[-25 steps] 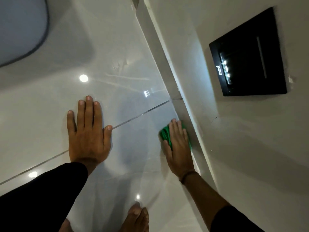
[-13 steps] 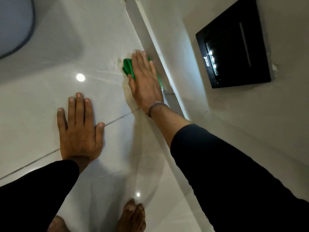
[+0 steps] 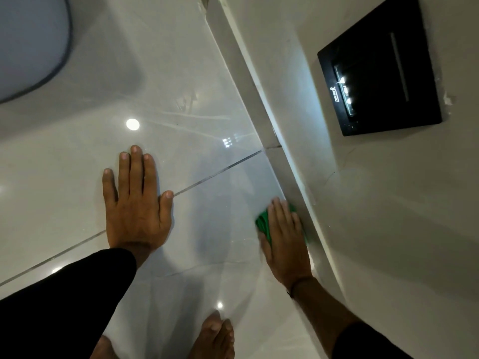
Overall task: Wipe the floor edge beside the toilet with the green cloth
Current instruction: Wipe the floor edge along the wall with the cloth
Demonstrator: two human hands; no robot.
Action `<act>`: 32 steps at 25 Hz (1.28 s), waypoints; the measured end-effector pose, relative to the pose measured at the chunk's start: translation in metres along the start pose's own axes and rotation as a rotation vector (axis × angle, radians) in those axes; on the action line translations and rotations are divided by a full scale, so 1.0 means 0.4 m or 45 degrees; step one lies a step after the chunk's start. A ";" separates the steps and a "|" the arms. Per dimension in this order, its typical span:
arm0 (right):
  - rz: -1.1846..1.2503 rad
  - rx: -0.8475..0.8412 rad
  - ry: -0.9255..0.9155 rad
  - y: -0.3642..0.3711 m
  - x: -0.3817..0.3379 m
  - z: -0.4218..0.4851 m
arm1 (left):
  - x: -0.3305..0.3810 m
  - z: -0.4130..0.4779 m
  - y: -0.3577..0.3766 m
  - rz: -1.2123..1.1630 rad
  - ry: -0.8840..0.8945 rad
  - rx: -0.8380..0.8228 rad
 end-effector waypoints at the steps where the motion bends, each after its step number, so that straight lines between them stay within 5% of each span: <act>1: 0.025 0.036 -0.052 -0.026 -0.036 0.062 | -0.001 0.000 -0.001 0.001 0.003 0.000; 9: 0.131 0.325 -0.143 -0.200 -0.322 0.532 | 0.000 0.000 -0.002 0.020 0.007 0.000; 14: 0.237 0.218 -0.132 -0.110 -0.175 0.305 | -0.002 0.001 -0.004 0.008 -0.006 0.000; 21: -0.008 0.028 0.044 0.028 0.023 -0.046 | -0.003 0.000 0.000 0.008 0.002 -0.006; 32: 0.144 0.294 -0.145 -0.228 -0.353 0.569 | -0.002 0.000 -0.002 0.038 0.000 -0.024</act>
Point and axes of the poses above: each hand's wrist, its own z-axis towards the middle knuckle, its own y-axis out of the palm, x = y × z, the point moved 1 cm from there along z, towards the middle knuckle, and after that the axes turned 10 degrees about y, right-handed, at the moved point
